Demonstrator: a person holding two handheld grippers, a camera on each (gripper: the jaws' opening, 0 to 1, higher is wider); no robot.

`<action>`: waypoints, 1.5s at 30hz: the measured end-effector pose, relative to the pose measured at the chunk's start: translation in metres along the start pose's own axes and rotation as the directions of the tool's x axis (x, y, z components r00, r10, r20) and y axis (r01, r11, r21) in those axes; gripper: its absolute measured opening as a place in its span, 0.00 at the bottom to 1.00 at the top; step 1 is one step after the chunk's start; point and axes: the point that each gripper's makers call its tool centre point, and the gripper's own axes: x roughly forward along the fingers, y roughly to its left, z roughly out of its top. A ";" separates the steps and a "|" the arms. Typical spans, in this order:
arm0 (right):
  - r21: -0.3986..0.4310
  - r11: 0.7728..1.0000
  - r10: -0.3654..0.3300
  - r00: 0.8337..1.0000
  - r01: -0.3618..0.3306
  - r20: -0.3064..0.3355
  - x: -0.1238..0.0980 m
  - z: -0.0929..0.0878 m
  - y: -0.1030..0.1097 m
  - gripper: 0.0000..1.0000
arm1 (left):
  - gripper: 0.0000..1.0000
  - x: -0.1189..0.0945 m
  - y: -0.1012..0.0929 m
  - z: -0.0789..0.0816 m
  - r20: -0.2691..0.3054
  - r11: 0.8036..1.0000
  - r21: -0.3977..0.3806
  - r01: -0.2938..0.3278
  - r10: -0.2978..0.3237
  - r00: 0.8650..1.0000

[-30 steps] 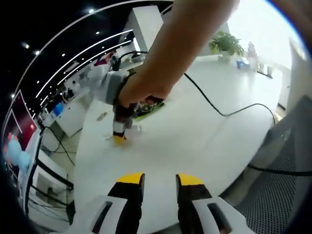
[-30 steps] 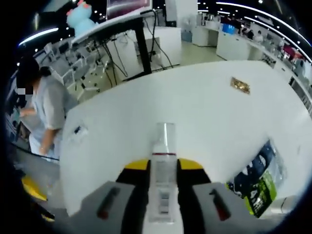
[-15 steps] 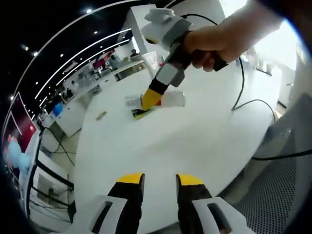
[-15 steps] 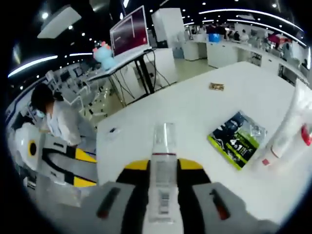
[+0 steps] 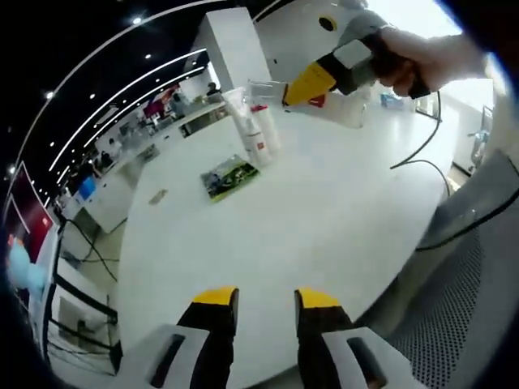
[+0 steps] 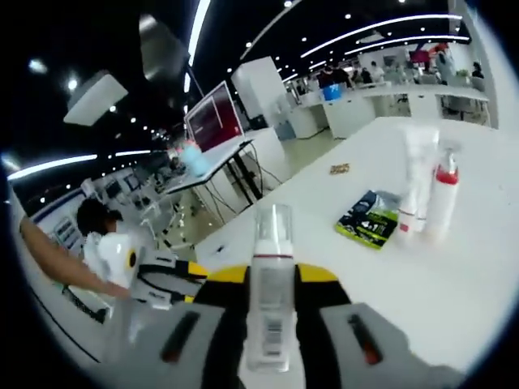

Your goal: Arrange the skincare products in the storage area until every visible bottle or jar stands upright without overlapping.

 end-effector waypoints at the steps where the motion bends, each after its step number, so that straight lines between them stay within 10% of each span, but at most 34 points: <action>1: 0.007 1.000 0.013 1.000 -0.013 0.025 -0.006 0.003 0.004 0.21 | 0.30 -0.002 0.002 0.004 0.015 1.000 -0.019 0.002 -0.002 1.000; 7: 0.015 0.994 0.103 0.989 -0.105 0.107 -0.025 0.014 0.028 0.21 | 0.34 -0.020 0.018 0.043 0.155 0.968 -0.250 0.029 0.010 0.988; 11: 0.052 0.986 0.145 0.972 -0.157 0.183 -0.035 0.028 0.042 0.21 | 0.36 -0.040 0.011 0.085 0.323 0.893 -0.425 0.149 -0.004 0.946; 14: 0.083 0.970 0.204 0.947 -0.230 0.247 -0.045 0.037 0.056 0.21 | 0.42 -0.051 -0.015 0.109 0.429 0.776 -0.537 0.329 -0.085 0.900; 17: 0.099 0.958 0.236 0.934 -0.271 0.270 -0.051 0.038 0.066 0.21 | 0.46 -0.061 -0.038 0.130 0.538 0.681 -0.557 0.476 -0.140 0.831; 20: 0.131 0.928 0.297 0.906 -0.348 0.303 -0.056 0.041 0.080 0.21 | 0.52 -0.073 -0.067 0.149 0.625 0.535 -0.548 0.643 -0.249 0.740; 23: 0.166 0.898 0.338 0.881 -0.407 0.331 -0.059 0.044 0.091 0.21 | 0.53 -0.084 -0.085 0.168 0.690 0.466 -0.494 0.734 -0.302 0.657; 28: 0.169 0.875 0.375 0.855 -0.454 0.359 -0.064 0.046 0.104 0.21 | 0.49 -0.090 -0.090 0.190 0.759 0.369 -0.459 0.808 -0.310 0.572; 31: 0.170 0.863 0.388 0.840 -0.476 0.379 -0.067 0.049 0.110 0.21 | 0.40 -0.091 -0.095 0.194 0.768 0.345 -0.433 0.832 -0.342 0.542; 37: 0.156 0.861 0.401 0.835 -0.484 0.377 -0.072 0.049 0.113 0.21 | 0.24 -0.093 -0.105 0.193 0.765 0.351 -0.410 0.842 -0.370 0.527; 41: 0.149 0.863 0.422 0.851 -0.483 0.313 -0.072 0.040 0.114 0.22 | 0.23 -0.093 -0.108 0.189 0.751 0.390 -0.397 0.831 -0.383 0.538; 42: 0.130 0.874 0.419 0.863 -0.468 0.283 -0.071 0.036 0.113 0.22 | 0.23 -0.090 -0.109 0.184 0.728 0.445 -0.386 0.808 -0.391 0.563; 45: 0.060 0.894 0.425 0.882 -0.444 0.202 -0.072 0.028 0.114 0.23 | 0.22 -0.087 -0.112 0.177 0.686 0.510 -0.367 0.778 -0.416 0.597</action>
